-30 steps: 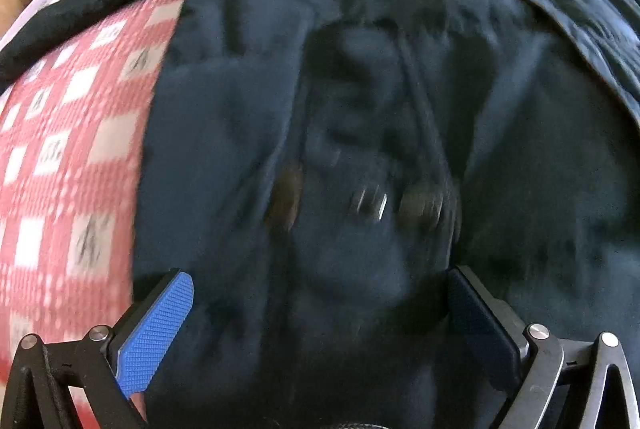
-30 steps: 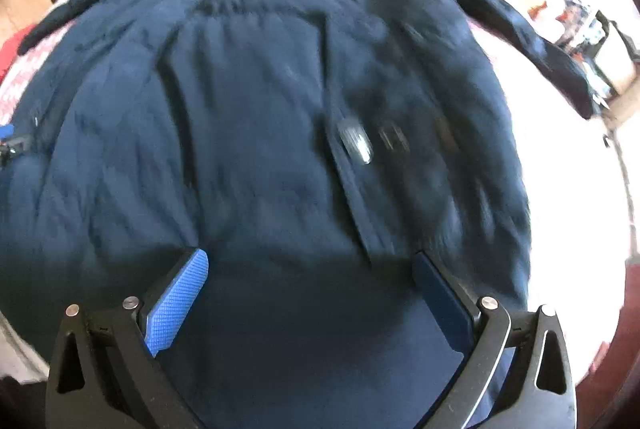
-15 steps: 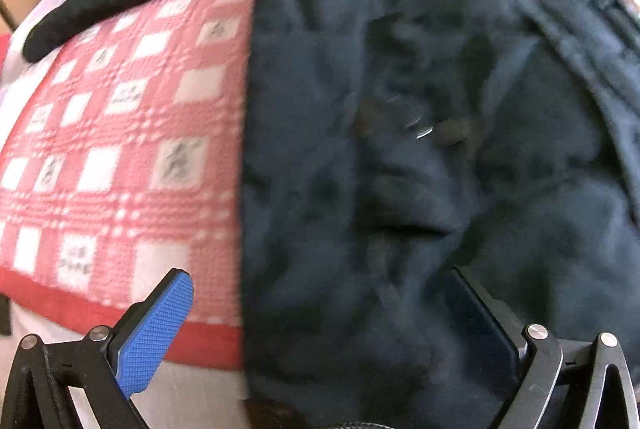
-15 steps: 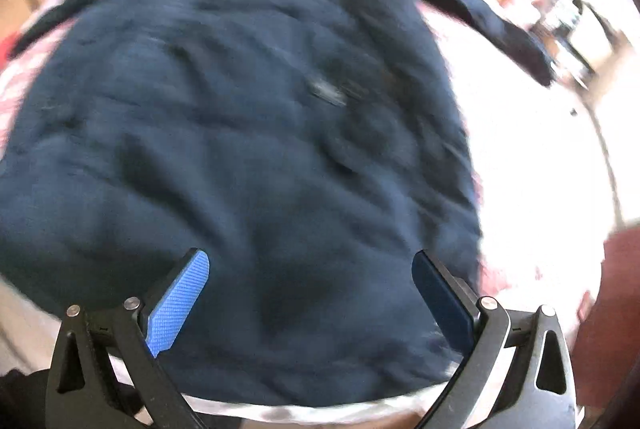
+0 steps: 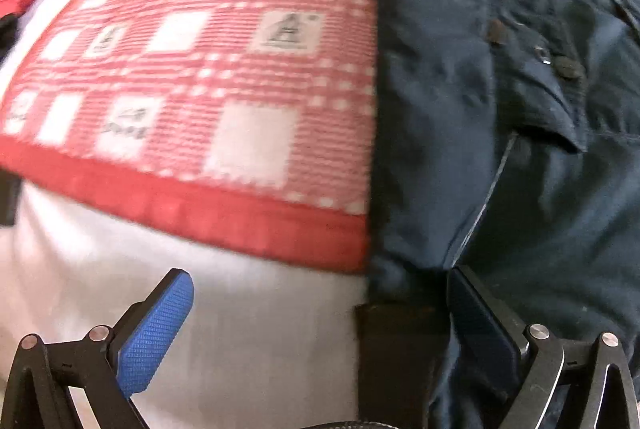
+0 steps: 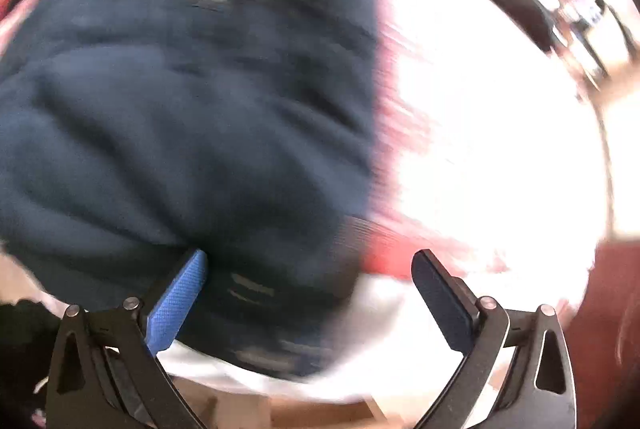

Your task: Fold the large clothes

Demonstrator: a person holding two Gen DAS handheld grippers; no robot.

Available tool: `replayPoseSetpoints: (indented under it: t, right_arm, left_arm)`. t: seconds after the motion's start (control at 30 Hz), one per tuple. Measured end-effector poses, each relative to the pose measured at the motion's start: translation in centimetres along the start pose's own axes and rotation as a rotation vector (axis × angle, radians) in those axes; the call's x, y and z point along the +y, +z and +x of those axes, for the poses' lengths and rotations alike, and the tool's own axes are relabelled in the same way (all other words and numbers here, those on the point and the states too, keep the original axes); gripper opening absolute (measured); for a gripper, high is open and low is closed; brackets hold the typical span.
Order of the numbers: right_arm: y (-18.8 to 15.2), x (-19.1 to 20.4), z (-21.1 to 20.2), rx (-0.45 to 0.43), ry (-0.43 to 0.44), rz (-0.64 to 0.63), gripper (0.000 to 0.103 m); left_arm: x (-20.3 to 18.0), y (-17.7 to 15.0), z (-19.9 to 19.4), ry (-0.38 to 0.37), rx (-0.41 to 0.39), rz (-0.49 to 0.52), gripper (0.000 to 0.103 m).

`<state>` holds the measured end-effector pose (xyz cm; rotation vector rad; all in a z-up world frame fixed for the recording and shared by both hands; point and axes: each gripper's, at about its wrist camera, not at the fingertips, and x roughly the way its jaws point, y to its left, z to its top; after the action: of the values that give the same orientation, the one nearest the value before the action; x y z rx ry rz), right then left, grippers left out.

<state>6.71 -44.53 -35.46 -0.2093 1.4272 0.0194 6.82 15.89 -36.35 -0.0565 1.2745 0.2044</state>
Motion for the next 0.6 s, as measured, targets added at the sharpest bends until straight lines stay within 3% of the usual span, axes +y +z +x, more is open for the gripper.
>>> replayPoseSetpoints:
  t: [0.1, 0.2, 0.3, 0.37, 0.47, 0.53, 0.57, 0.6]
  right_arm:
    - [1.2, -1.8, -2.2, -0.036, -0.02, -0.02, 0.103]
    - [6.0, -1.2, -5.1, -0.146, 0.048, -0.084, 0.103]
    - [15.0, 0.9, -8.3, -0.306, 0.13, -0.208, 0.103]
    - [22.2, 2.9, -11.4, -0.414, 0.231, -0.313, 0.102]
    - [32.1, 5.7, -17.0, -0.533, 0.346, -0.365, 0.103]
    - [37.2, 6.8, -20.8, -0.614, 0.361, -0.38, 0.103]
    - [39.8, 7.5, -22.1, -0.648, 0.352, -0.393, 0.103]
    - [42.3, 7.9, -23.0, -0.68, 0.321, -0.388, 0.103]
  left_arm:
    - [-1.3, 1.5, -1.9, 0.022, -0.01, -0.002, 0.103]
    - [-4.9, 7.0, -5.0, -0.03, -0.097, 0.043, 0.103]
    - [-8.5, 13.8, -7.5, -0.079, -0.199, 0.116, 0.103]
    - [-11.4, 20.9, -10.1, -0.132, -0.291, 0.181, 0.103]
    - [-15.0, 30.0, -13.7, -0.177, -0.369, 0.279, 0.103]
    - [-16.0, 33.8, -15.7, -0.172, -0.401, 0.314, 0.103]
    - [-17.0, 37.2, -16.3, -0.153, -0.436, 0.327, 0.103]
    - [-17.3, 38.4, -16.4, -0.141, -0.455, 0.327, 0.103]
